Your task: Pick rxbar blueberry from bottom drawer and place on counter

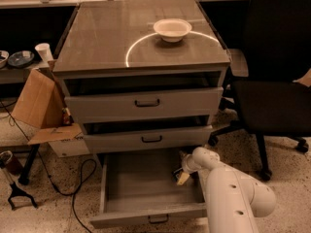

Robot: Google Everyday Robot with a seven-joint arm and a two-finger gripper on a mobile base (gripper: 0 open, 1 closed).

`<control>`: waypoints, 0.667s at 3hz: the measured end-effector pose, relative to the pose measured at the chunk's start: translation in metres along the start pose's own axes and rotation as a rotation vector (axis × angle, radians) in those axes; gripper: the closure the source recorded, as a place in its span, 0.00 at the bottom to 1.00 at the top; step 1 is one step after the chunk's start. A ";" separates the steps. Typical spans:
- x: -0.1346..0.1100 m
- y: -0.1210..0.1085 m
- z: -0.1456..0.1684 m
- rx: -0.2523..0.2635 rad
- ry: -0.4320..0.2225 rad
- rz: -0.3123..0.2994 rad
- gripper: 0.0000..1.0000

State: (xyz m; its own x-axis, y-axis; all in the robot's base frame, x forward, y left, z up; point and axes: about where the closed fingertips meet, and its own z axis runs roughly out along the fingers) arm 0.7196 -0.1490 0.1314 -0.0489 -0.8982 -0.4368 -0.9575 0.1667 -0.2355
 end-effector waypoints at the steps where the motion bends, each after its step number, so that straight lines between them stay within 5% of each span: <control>1: 0.001 0.007 -0.002 -0.025 0.030 -0.027 0.00; 2: 0.004 0.007 0.001 -0.044 0.044 -0.033 0.00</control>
Offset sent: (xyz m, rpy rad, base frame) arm 0.0034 -0.0086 -0.0053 -0.0671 0.0446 0.0459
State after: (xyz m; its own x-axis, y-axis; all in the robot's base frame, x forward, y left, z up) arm 0.7135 -0.1511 0.1271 -0.0287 -0.9200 -0.3908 -0.9703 0.1196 -0.2105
